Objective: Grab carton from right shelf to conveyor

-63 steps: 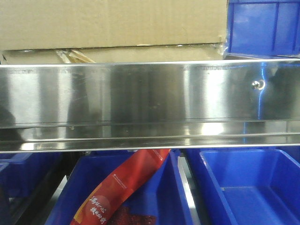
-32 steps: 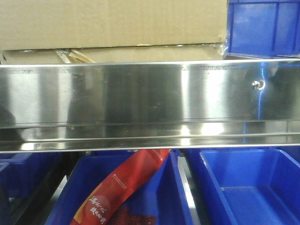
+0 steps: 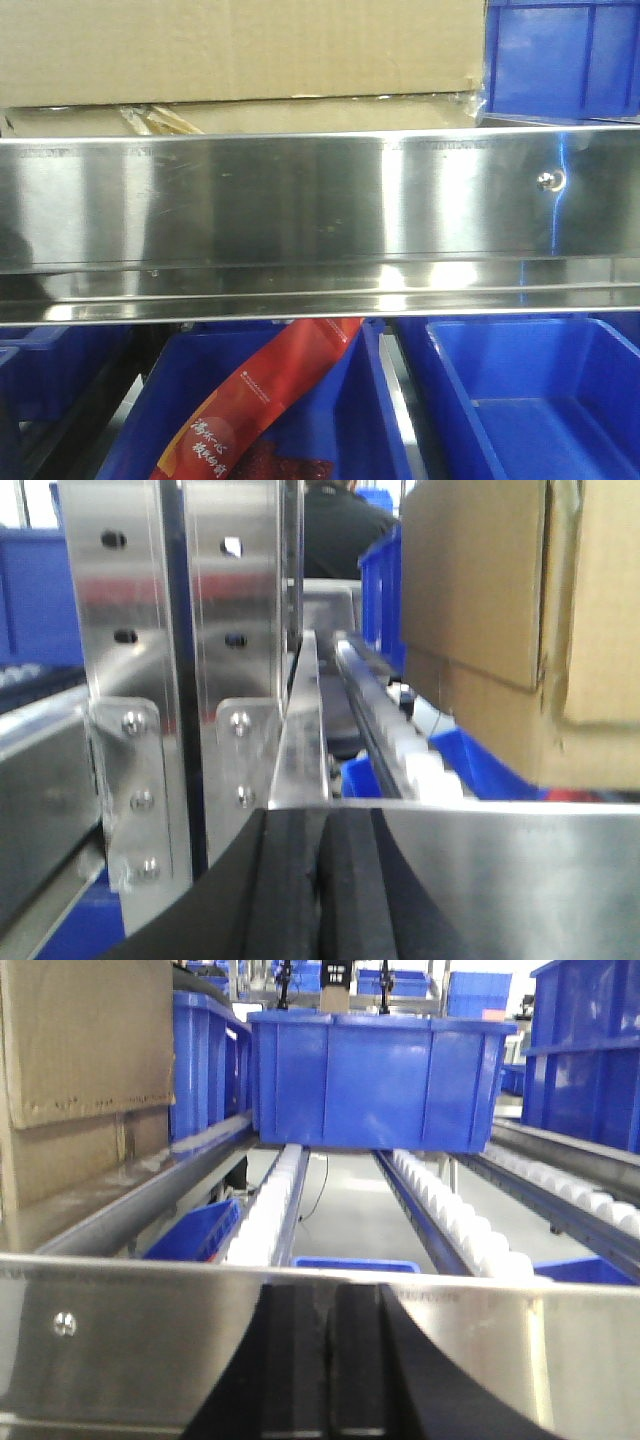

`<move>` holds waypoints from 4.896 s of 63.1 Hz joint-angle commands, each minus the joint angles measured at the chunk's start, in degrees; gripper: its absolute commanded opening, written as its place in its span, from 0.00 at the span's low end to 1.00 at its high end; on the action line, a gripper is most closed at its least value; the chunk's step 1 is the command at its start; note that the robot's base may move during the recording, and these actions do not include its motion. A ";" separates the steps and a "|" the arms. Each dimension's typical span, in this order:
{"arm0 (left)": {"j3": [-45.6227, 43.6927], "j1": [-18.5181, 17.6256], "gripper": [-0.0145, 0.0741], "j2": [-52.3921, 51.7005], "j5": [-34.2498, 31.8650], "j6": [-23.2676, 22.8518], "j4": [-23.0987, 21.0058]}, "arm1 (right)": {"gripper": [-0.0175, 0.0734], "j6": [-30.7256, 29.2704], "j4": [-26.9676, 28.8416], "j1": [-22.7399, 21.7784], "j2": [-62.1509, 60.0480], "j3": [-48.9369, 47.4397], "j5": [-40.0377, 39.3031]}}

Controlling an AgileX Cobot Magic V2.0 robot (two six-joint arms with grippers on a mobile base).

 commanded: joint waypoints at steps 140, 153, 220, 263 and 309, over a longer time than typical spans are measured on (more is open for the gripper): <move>-119.10 -13.38 0.65 95.54 63.90 -10.65 3.97 | 0.81 4.70 2.56 14.44 101.56 -133.39 66.06; -119.10 -12.61 0.65 99.93 63.54 -10.65 3.97 | 0.81 4.70 3.18 14.44 108.71 -133.87 65.82; -121.56 -12.61 0.15 102.60 67.25 -10.65 3.70 | 0.12 4.70 2.37 15.95 113.15 -137.32 66.15; -112.27 -20.78 0.15 79.43 67.25 -12.71 5.79 | 0.12 5.31 2.25 16.67 88.28 -123.58 66.15; -105.24 -26.04 0.15 77.52 67.25 -14.28 6.54 | 0.12 5.31 -2.44 16.67 78.03 -104.22 66.15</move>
